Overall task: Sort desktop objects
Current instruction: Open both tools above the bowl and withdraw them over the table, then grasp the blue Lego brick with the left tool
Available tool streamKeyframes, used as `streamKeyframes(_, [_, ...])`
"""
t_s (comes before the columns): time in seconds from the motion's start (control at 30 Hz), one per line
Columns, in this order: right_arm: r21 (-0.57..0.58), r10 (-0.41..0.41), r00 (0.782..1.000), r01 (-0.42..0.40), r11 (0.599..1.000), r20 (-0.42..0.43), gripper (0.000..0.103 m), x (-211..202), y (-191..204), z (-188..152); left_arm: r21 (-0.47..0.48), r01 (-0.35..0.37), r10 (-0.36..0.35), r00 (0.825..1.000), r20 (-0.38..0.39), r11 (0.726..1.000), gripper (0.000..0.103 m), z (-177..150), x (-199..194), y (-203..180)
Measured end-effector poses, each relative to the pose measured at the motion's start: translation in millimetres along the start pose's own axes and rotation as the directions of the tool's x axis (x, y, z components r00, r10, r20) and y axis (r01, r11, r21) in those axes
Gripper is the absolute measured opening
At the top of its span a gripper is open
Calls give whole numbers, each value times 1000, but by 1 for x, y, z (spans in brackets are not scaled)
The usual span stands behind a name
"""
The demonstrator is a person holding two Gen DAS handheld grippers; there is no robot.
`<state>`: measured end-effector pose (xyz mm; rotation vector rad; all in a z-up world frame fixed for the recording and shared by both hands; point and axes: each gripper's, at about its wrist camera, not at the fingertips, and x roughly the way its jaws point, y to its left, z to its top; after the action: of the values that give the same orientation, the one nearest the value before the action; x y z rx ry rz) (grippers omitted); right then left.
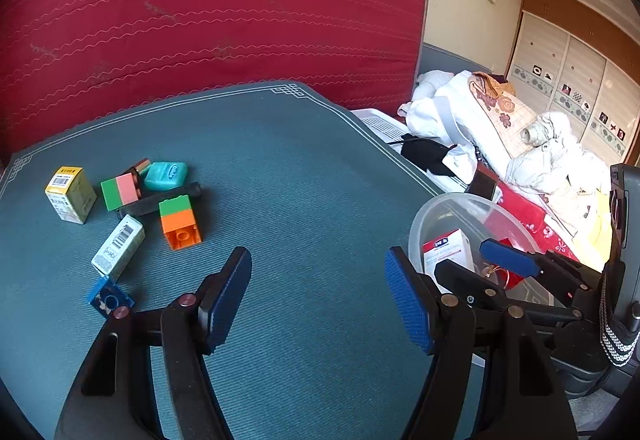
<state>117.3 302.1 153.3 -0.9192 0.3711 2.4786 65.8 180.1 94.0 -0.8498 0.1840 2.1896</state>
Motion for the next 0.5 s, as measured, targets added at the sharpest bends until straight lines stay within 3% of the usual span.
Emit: streamKeyframes(0.5, [-65, 81, 996, -83, 994, -36, 67, 15, 47, -3, -124, -150, 150, 989, -2, 981, 72, -15, -17, 73])
